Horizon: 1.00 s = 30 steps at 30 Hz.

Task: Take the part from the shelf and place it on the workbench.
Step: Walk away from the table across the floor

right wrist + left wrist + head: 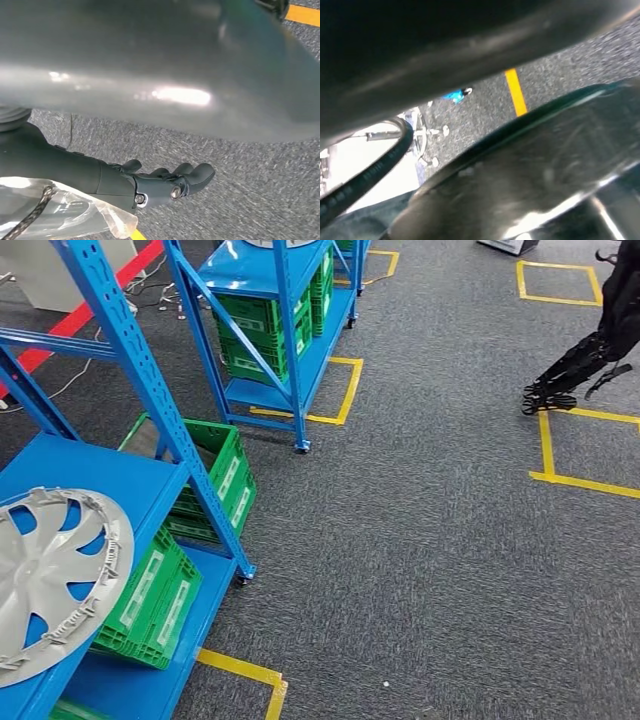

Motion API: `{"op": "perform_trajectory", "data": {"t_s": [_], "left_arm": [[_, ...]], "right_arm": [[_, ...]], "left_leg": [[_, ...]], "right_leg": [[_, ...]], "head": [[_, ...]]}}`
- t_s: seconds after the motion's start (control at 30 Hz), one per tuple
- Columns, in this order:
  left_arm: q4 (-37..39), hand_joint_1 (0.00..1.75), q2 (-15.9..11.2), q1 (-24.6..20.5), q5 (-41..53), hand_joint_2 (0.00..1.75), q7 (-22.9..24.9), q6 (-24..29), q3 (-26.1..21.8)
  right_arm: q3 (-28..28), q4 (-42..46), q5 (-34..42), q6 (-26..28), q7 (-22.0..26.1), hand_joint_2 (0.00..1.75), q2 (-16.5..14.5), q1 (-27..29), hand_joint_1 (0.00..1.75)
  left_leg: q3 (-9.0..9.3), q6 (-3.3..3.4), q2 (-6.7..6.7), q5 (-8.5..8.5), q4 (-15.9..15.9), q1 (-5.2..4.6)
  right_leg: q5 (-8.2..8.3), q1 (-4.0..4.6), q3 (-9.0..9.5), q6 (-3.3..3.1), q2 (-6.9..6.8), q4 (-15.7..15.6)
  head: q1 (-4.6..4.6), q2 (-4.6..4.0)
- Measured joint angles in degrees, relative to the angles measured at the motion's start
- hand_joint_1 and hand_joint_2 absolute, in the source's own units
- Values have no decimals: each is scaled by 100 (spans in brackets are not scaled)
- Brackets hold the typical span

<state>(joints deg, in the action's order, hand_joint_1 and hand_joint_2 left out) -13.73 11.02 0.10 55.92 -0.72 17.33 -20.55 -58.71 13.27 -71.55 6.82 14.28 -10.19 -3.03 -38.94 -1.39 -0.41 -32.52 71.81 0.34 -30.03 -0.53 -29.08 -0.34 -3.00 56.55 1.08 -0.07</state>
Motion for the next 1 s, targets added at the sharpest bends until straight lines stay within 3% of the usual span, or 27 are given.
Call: {"op": "perform_trajectory", "data": {"t_s": [0.03,0.1,0.17,0.23,0.3,0.37,0.43,0.47,0.5,0.53,0.6,0.67,0.73,0.77,0.83,0.87,0.93,0.97,1.0], "left_arm": [[-2,0,0,5,29,0,0,-3,-20],[-7,0,1,0,77,0,0,-10,-64],[-15,0,5,-12,118,0,0,-16,-106],[-22,0,10,0,155,0,0,-27,-148],[-31,0,17,16,180,0,0,-36,-183],[-39,0,29,3,212,0,0,-43,-207],[-43,0,42,-8,240,0,0,-53,-235],[-43,0,45,-5,250,0,0,-56,-250],[-43,0,46,-1,262,0,0,-61,-264],[-44,0,48,1,273,0,0,-65,-276],[-45,0,55,-3,303,0,0,-73,-297],[-51,0,62,-11,335,0,-1,-78,-318],[-56,0,63,3,349,0,-2,-80,-340],[-56,0,63,13,350,0,-2,-80,-352],[-57,0,64,11,350,0,-3,-80,-373],[-58,0,66,4,351,0,-3,-80,-382],[-61,0,66,-4,356,0,-4,-81,-395],[-62,0,66,2,360,0,-4,-82,-399],[-63,0,66,9,363,0,-4,-82,-404]], "right_arm": [[0,0,-9,11,-1,0,0,-7,0],[1,-1,-27,29,3,0,0,-21,0],[2,-1,-39,40,7,0,0,-31,0],[1,-1,-49,49,8,0,0,-56,0],[2,-2,-57,60,15,0,0,-82,0],[2,-2,-66,66,20,0,0,-74,0],[2,-2,-73,68,16,0,0,-44,0],[2,-2,-75,71,14,0,0,-33,0],[2,-2,-75,74,13,0,0,-29,0],[2,-2,-75,79,13,0,0,-30,0],[3,-2,-76,87,13,0,0,-35,0],[3,-2,-81,94,7,0,1,-35,0],[3,-2,-87,100,0,0,1,-34,0],[2,-2,-89,103,-1,0,1,-36,0],[2,-2,-90,102,3,0,0,-39,0],[2,-2,-90,102,4,0,0,-32,0],[2,-2,-90,102,4,0,0,-11,0],[2,-2,-90,102,4,0,0,-6,0],[2,-2,-90,101,4,0,0,-9,0]], "left_leg": [[179,23,56,200,-333,-9],[563,95,301,492,-1073,-60],[708,160,442,533,-1390,-107],[704,212,337,534,-1430,-100],[719,268,225,560,-1475,-70],[723,311,103,573,-1492,-54],[720,328,-48,571,-1491,-53],[725,329,-129,570,-1490,-53],[736,326,-210,569,-1488,-52],[749,319,-289,565,-1486,-49],[753,281,-432,552,-1463,-50],[708,216,-553,556,-1434,-50],[661,145,-655,573,-1425,-34],[638,113,-601,546,-1390,-33],[478,59,-332,324,-1036,-44],[317,40,-167,136,-677,-49],[-41,15,-45,-169,91,-38],[-126,10,-28,-185,275,-32],[-103,11,-16,-88,235,-29]], "right_leg": [[-15,4,23,5,-71,0],[-58,28,62,37,-189,8],[-94,55,85,90,-307,17],[-129,57,97,150,-394,19],[-284,39,17,208,-191,212],[-629,19,-294,243,141,881],[-883,9,-678,257,265,1620],[-848,4,-766,259,281,1739],[-696,-4,-744,259,292,1621],[-463,-16,-622,257,326,1299],[-84,-54,-294,250,574,509],[-10,-70,-107,220,756,135],[-19,-58,-69,161,672,103],[-8,-58,-65,126,611,87],[4,-62,-44,54,460,55],[-6,-53,-33,27,371,50],[-35,-36,-14,-8,176,51],[-49,-30,-2,-15,88,51],[-64,-28,16,-16,13,52]], "head": [[-1,0],[-3,0],[3,0],[8,0],[30,0],[61,0],[68,0],[71,0],[70,0],[70,0],[74,0],[75,0],[73,0],[69,0],[37,0],[21,0],[11,0],[10,0],[9,0]]}}
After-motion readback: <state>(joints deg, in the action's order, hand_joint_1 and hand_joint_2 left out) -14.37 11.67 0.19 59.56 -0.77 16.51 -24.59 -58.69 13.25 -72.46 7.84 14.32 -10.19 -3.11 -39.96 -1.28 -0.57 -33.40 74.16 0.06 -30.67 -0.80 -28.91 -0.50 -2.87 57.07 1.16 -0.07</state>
